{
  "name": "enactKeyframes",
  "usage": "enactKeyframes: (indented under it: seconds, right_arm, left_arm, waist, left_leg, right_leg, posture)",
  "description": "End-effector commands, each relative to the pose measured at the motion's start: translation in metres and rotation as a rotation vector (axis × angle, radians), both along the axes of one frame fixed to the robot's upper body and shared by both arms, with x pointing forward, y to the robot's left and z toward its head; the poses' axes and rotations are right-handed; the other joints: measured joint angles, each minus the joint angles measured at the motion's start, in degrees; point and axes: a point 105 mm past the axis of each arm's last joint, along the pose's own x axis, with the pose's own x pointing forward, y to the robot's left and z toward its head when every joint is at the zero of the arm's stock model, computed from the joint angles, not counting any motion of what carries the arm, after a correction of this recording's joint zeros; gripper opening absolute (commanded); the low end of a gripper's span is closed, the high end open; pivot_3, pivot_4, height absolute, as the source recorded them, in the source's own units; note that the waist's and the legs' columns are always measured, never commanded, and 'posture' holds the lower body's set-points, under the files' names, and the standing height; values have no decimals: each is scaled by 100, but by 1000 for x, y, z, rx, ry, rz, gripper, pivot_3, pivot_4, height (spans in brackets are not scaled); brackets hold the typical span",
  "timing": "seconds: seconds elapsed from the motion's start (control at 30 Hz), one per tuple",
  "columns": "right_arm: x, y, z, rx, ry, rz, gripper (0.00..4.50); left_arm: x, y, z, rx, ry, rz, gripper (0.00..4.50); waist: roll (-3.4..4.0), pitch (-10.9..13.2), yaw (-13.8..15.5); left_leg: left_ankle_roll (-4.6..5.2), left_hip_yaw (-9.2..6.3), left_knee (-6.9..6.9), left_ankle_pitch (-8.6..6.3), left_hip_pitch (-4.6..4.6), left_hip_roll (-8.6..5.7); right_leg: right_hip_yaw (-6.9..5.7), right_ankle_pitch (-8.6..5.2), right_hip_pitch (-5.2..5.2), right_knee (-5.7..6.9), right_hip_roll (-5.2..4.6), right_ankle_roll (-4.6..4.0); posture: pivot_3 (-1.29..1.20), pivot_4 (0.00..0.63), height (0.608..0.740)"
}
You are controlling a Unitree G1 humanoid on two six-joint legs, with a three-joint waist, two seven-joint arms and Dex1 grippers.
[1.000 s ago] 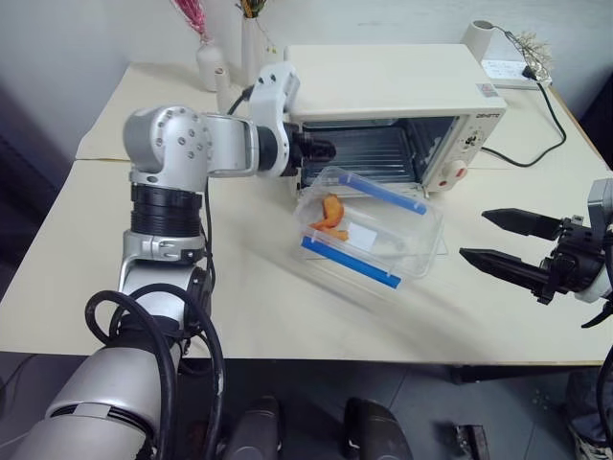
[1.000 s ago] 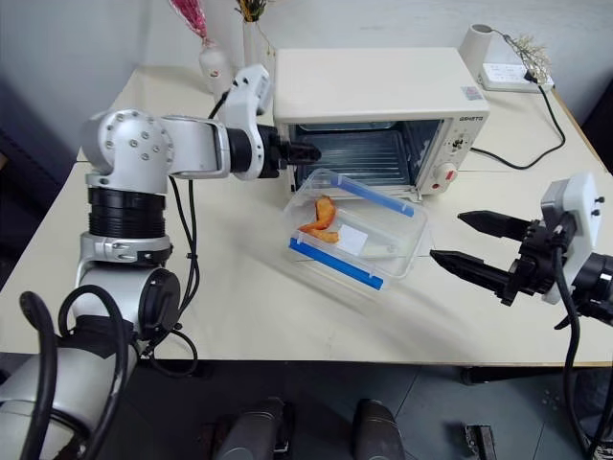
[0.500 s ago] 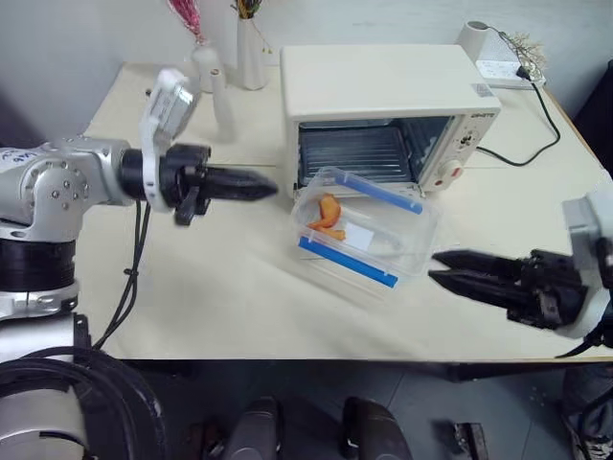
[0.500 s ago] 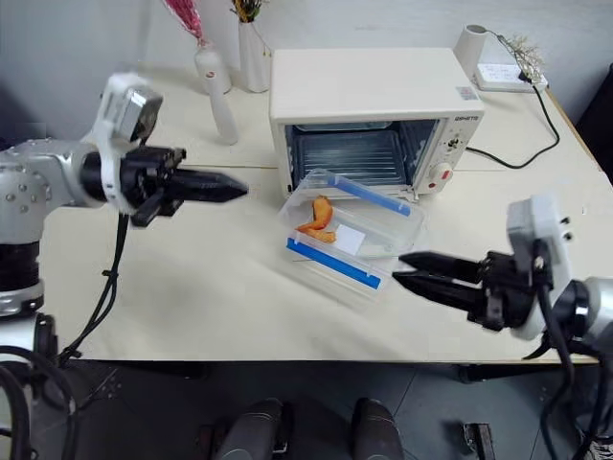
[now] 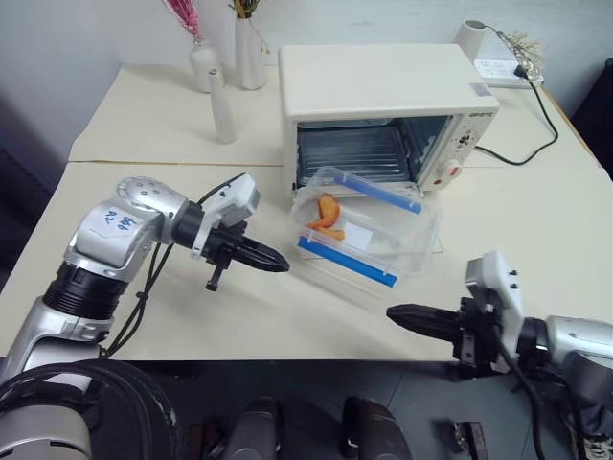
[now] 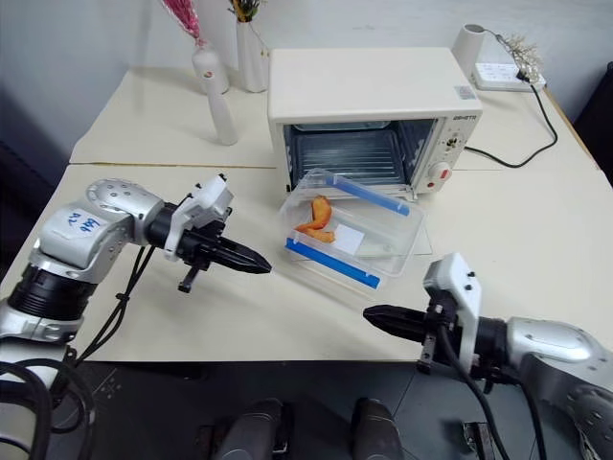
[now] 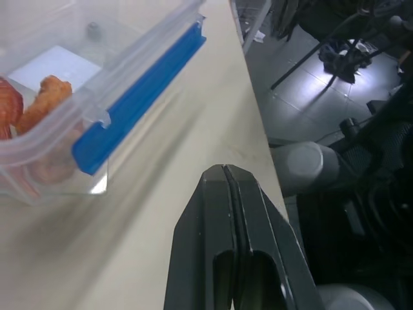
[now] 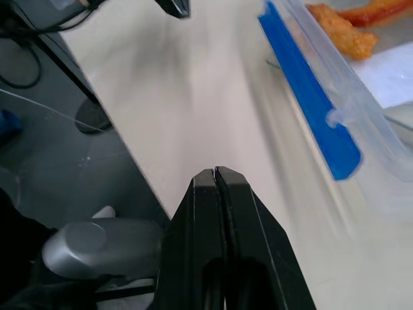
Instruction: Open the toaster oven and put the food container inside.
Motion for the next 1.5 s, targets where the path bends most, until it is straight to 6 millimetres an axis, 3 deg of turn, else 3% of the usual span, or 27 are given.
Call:
enactKeyframes:
  seconds: [0.03,0.37,0.6,0.77,0.9,1.0,1.23,1.5]
  right_arm:
    - [19,-10,6,-20,-73,-25,40]
    - [62,-16,30,-8,-194,-14,40]
    - [79,-16,30,-13,-222,-51,40]
    - [78,-14,32,1,-232,-37,40]
    - [55,-10,45,79,-188,85,40]
    - [51,-12,38,32,-162,91,40]
    - [86,-16,11,-57,-168,-76,40]
    - [130,-18,21,-41,-272,-221,40]
  left_arm:
    - [3,-7,9,-18,-51,-3,0]
    - [12,-18,7,-65,-79,57,0]
    - [36,-19,3,-77,-121,198,0]
    - [33,-21,3,-87,-117,187,0]
    - [30,-24,5,-102,-108,176,0]
    - [30,-24,6,-103,-105,171,0]
    - [35,-28,5,-89,-119,174,0]
    - [64,-42,4,-76,-197,253,0]
  waist:
    - [0,0,-4]
    - [0,0,-11]
    - [0,0,-5]
    - [0,0,-10]
    - [1,0,-2]
    - [0,0,-2]
    - [0,-1,-14]
    - [0,-1,-15]
  left_leg:
    - [0,-1,0,0,-1,0]
    - [-1,-2,3,0,-2,2]
    - [-1,-3,5,1,-2,1]
    - [-1,-3,6,1,-3,1]
    - [-2,-4,6,1,-4,1]
    - [-2,-6,7,1,-4,1]
    - [-3,-2,8,2,-2,1]
    - [-4,1,8,3,-3,-1]
  right_leg:
    - [0,0,-1,0,0,0]
    - [-5,0,-1,2,0,1]
    - [-7,1,0,4,0,1]
    - [-8,1,-1,4,-1,2]
    - [-9,1,0,4,0,2]
    - [-9,1,1,4,-1,2]
    - [-7,1,-1,8,-1,2]
    - [-7,1,-4,9,-1,2]
  posture:
    - [0,150,740]
    - [0,150,740]
    - [0,150,740]
    - [0,150,740]
    - [0,150,740]
    - [0,150,740]
    - [0,150,740]
    - [0,150,740]
